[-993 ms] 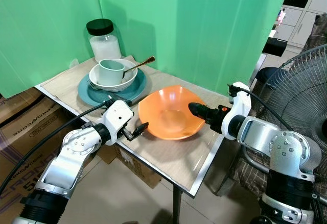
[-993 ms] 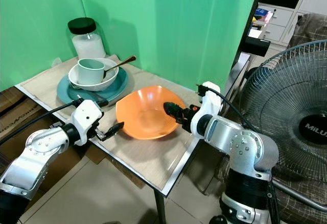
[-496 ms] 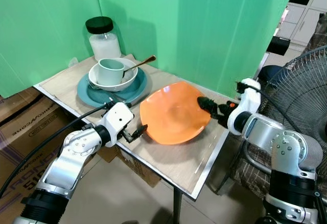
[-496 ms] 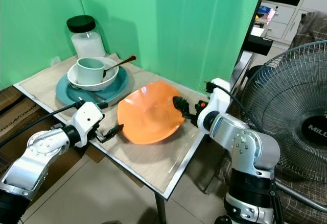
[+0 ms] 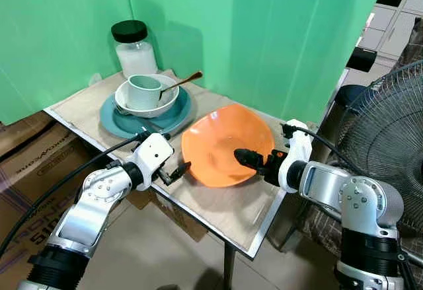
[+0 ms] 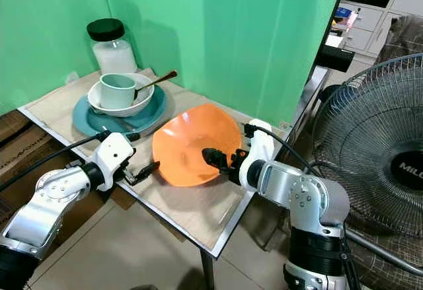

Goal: Setting the table

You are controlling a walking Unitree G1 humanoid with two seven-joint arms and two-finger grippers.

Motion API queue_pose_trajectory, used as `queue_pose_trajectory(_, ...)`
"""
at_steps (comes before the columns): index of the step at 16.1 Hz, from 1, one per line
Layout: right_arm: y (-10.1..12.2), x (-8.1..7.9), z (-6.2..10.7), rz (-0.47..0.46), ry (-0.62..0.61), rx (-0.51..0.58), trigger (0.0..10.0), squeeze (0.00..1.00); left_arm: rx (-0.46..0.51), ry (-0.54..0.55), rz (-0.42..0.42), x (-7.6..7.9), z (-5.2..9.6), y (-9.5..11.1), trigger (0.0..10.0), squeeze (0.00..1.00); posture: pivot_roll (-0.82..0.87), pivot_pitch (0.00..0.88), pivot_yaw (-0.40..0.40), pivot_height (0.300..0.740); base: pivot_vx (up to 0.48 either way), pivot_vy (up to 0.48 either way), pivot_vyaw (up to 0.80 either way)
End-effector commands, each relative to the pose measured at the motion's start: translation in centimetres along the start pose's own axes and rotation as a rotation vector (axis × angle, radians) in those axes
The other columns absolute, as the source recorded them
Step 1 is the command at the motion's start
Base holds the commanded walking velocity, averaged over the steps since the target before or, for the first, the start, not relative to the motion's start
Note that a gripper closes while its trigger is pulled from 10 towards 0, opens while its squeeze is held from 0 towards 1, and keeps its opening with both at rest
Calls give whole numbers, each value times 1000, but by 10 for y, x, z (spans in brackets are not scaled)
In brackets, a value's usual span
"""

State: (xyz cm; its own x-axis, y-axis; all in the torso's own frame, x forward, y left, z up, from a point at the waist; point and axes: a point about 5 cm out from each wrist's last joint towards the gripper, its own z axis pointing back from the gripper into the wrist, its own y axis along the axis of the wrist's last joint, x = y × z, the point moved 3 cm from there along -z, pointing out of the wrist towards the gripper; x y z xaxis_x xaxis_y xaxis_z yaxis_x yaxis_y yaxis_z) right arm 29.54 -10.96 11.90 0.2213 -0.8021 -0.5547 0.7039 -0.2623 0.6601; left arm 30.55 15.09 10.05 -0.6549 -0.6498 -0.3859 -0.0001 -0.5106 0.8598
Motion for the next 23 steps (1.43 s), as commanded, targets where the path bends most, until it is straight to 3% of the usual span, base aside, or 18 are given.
queue_pose_trajectory(1,3,0,1,7,-9,4,0,0,-18,-15,-4,3,-1,-4,10000,0,70,0,27,740,0,0,0)
queue_pose_trajectory(16,6,13,-2,-17,-96,29,0,0,22,15,-31,-4,-4,7,10000,0,70,0,33,740,0,0,0)
queue_pose_trajectory(19,9,18,-1,-36,-138,48,0,0,130,77,-2,-19,-1,36,10000,0,70,0,32,740,0,0,0)
queue_pose_trajectory(20,14,17,1,-51,-125,77,0,0,183,93,10,-24,2,51,10000,0,77,0,27,740,0,0,0)
queue_pose_trajectory(23,21,9,5,-42,-82,123,0,0,242,118,34,-30,10,68,10000,0,79,0,30,740,0,0,0)
